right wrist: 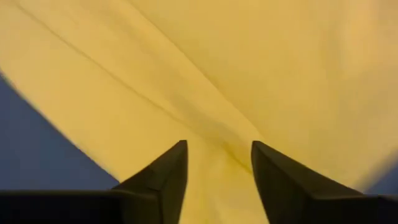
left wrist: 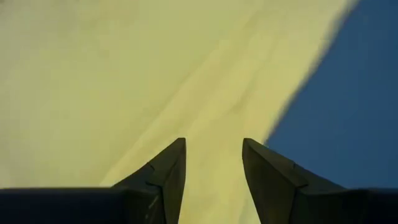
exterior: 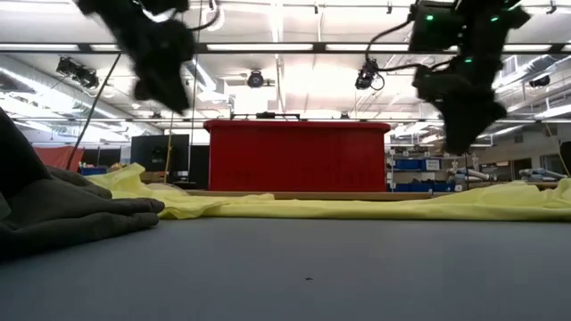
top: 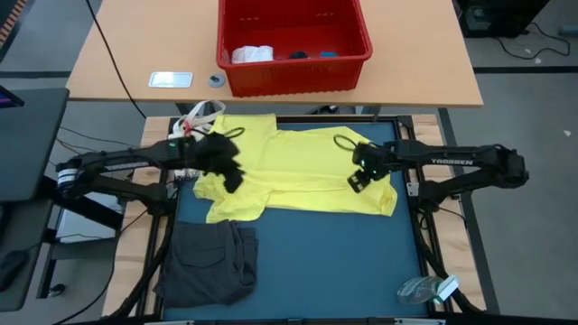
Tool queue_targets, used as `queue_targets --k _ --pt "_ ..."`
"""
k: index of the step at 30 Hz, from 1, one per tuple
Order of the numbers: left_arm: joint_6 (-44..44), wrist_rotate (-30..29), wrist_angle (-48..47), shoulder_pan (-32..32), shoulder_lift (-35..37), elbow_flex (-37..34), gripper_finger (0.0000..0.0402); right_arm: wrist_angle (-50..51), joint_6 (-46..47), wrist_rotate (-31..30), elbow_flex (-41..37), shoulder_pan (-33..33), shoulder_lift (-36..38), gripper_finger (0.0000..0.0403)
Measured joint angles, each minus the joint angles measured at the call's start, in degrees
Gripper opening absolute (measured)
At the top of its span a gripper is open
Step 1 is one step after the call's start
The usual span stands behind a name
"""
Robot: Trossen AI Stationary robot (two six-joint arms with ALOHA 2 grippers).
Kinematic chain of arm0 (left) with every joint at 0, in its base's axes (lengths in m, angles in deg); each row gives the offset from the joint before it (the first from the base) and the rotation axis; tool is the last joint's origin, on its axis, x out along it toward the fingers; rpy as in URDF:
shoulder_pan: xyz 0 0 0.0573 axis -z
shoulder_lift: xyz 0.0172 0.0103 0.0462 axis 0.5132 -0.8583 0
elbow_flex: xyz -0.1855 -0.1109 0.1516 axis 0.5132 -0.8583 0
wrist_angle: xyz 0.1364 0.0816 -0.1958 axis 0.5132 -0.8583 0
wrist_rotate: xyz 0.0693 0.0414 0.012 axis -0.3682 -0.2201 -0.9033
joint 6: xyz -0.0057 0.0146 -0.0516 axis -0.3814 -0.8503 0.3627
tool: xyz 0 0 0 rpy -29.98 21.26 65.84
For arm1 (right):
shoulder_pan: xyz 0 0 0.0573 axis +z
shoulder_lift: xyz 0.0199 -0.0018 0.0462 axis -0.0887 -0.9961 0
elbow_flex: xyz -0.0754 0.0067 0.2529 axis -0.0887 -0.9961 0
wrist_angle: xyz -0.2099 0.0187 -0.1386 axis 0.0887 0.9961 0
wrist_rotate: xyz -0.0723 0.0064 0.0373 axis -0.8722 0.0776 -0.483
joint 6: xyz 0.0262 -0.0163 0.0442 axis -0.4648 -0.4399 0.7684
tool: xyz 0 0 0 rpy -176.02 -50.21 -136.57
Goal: Fold laundry
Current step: Fold the yellow shirt
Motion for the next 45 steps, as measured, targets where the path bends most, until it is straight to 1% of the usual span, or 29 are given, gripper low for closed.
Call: queue_targets --k 2,3,6,10,14,18,22,25,28,30,34,37,39,41,42,44,45 --pt "-3.1 2.5 7.1 0.0 -4.1 -1.4 0.0162 -3.8 -0.8 1.8 0.0 -1.7 -0.2 0.0205" --pt "-3.3 2.6 8.6 0.0 -6.4 -1.7 0.0162 -4.1 0.2 2.1 0.0 -2.2 -0.2 0.0212" --pt "-3.0 4.8 14.2 0.0 -12.2 -1.6 0.0159 -0.7 5.4 2.3 0.0 -2.6 -0.1 0.0219" --pt "-2.8 6.7 14.5 1.6 -18.8 -1.6 0.0146 5.5 9.4 5.5 0.0 -0.7 -0.4 0.0207" --pt "-4.5 7.5 13.7 2.3 -23.7 -1.9 0.0134 6.2 9.8 6.7 0.0 1.4 -1.8 0.0193" --pt "-4.7 8.2 12.3 1.5 -27.3 -3.8 0.0124 6.4 9.1 8.0 0.0 2.4 -5.6 0.0182" --pt "-0.9 9.3 11.0 -1.0 -26.9 -7.1 0.012 6.6 6.7 8.5 -0.1 3.8 -10.0 0.0173" --pt "0.6 11.3 8.9 -2.2 -25.1 -10.2 0.0116 6.6 3.1 6.8 -0.1 4.9 -12.2 0.017" --pt "1.0 11.3 7.7 -2.1 -23.0 -11.9 0.0116 5.9 -1.4 6.2 -0.1 6.0 -13.6 0.0171" --pt "1.2 11.3 6.7 -2.0 -21.6 -12.3 0.0116 4.1 -3.4 6.1 -0.1 6.6 -14.6 0.0171" --pt "1.8 10.9 7.5 -2.3 -19.6 -12.4 0.0116 -0.8 -7.2 10.1 -0.1 8.1 -16.5 0.0169" --pt "2.8 10.7 7.7 -2.3 -19.5 -12.4 0.0116 -1.6 -7.9 9.0 -0.1 9.4 -18.5 0.0164" --pt "2.8 10.7 7.7 -2.3 -19.5 -12.4 0.0116 -1.3 -8.5 6.3 -0.1 9.8 -20.5 0.0153" --pt "2.8 10.7 7.8 -2.3 -19.5 -12.4 0.0116 -0.1 -8.5 5.1 -0.1 9.5 -22.1 0.0125" --pt "2.8 10.7 7.8 -2.3 -19.5 -12.4 0.0116 1.2 -7.9 5.1 -0.1 9.2 -22.6 0.0102" --pt "2.8 10.7 7.8 -2.3 -19.5 -12.4 0.0116 4.5 -5.9 4.4 -0.1 8.7 -22.7 0.0041" --pt "2.8 10.7 7.7 -2.3 -19.5 -12.3 0.0116 6.3 -5.2 3.6 -0.1 8.6 -22.3 0.0021"
